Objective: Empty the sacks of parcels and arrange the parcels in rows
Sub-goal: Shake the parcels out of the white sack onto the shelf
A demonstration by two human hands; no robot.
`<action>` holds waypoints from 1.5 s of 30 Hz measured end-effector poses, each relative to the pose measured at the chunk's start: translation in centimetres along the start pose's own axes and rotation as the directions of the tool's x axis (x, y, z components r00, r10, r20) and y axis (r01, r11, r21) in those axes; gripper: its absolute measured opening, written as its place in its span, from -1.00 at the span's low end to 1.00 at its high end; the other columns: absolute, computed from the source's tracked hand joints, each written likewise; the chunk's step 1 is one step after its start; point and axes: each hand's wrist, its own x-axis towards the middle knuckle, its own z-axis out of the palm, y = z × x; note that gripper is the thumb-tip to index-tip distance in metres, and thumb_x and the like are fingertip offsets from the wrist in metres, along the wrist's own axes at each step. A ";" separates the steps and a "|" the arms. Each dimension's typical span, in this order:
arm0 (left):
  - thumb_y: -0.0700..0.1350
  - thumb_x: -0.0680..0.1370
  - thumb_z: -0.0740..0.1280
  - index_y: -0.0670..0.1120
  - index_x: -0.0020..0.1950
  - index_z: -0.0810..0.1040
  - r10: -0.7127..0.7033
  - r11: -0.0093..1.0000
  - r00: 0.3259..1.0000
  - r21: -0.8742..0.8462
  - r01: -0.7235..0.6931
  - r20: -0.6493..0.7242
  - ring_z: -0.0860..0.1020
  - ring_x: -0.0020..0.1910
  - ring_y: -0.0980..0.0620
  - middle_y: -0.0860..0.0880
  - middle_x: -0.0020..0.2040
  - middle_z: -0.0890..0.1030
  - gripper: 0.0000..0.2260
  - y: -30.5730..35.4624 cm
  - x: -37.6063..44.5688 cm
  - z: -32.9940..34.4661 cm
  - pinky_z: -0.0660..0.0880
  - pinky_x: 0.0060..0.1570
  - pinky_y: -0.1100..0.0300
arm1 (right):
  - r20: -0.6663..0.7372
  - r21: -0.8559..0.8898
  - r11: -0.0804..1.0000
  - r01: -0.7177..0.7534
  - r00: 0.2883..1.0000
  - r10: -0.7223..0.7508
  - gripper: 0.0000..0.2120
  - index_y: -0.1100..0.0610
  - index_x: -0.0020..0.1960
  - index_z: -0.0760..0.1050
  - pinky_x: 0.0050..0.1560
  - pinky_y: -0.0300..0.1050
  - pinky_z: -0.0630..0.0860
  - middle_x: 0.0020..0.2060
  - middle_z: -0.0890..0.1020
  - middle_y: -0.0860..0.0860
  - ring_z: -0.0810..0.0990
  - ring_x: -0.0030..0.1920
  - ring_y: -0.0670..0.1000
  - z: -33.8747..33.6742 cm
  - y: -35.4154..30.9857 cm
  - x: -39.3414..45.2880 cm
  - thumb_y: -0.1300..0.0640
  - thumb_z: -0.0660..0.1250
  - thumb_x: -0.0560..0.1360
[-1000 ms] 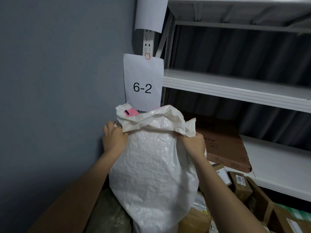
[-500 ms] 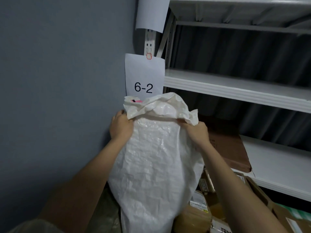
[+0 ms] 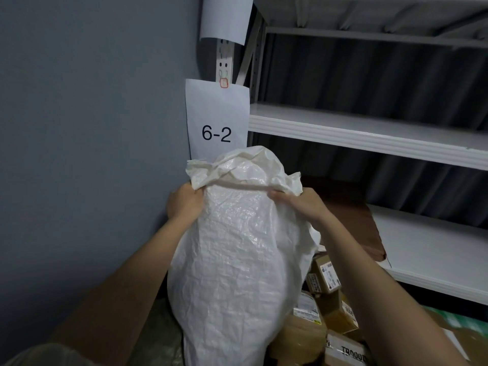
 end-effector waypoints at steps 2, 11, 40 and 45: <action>-0.02 0.63 0.14 -0.17 0.07 0.58 0.015 1.000 1.000 0.003 -0.015 0.008 0.56 -0.02 -0.25 -0.21 0.00 0.62 -0.70 0.2 0.0 0.1 0.44 -0.11 0.04 | -0.004 -0.021 0.999 0.043 0.999 -0.043 -0.69 0.08 -0.12 0.59 -0.28 -0.20 0.49 -0.22 0.64 -0.03 0.64 -0.19 -0.02 -0.3 0.3 -0.4 -0.14 0.53 0.35; 0.01 0.63 0.13 -0.16 0.12 0.57 0.013 1.000 1.000 -0.004 -0.013 0.018 0.56 -0.01 -0.25 -0.21 0.02 0.62 -0.68 0.1 0.3 0.4 0.47 -0.04 0.01 | -0.033 -0.064 0.981 0.184 0.982 -0.186 -0.39 -0.17 0.17 0.48 0.06 0.06 0.61 0.09 0.60 -0.13 0.61 0.08 -0.05 -1.3 2.8 -0.8 -0.36 0.53 0.22; 0.11 0.65 0.08 -0.14 0.06 0.54 -0.107 0.966 0.952 -0.195 0.168 0.288 0.51 -0.10 -0.07 -0.10 -0.09 0.56 -0.61 -1.6 -1.7 1.8 0.42 -0.05 0.11 | -0.046 -0.131 0.991 0.042 0.998 -0.048 -0.15 -0.18 0.31 0.34 0.11 0.10 0.55 0.16 0.55 -0.17 0.55 0.12 -0.06 2.0 10.4 -4.7 -0.33 0.57 0.10; 0.45 0.44 0.15 -0.01 0.13 0.59 -0.070 0.961 0.937 -0.227 0.155 0.341 0.52 0.16 -0.13 -0.12 0.11 0.60 -0.40 -4.2 -0.9 1.9 0.45 0.23 -0.03 | -0.009 0.023 0.998 0.063 0.998 -0.063 -0.33 -0.17 0.20 0.45 0.03 -0.07 0.57 0.07 0.59 -0.20 0.58 0.07 -0.14 1.6 10.6 -5.3 -0.21 0.60 0.16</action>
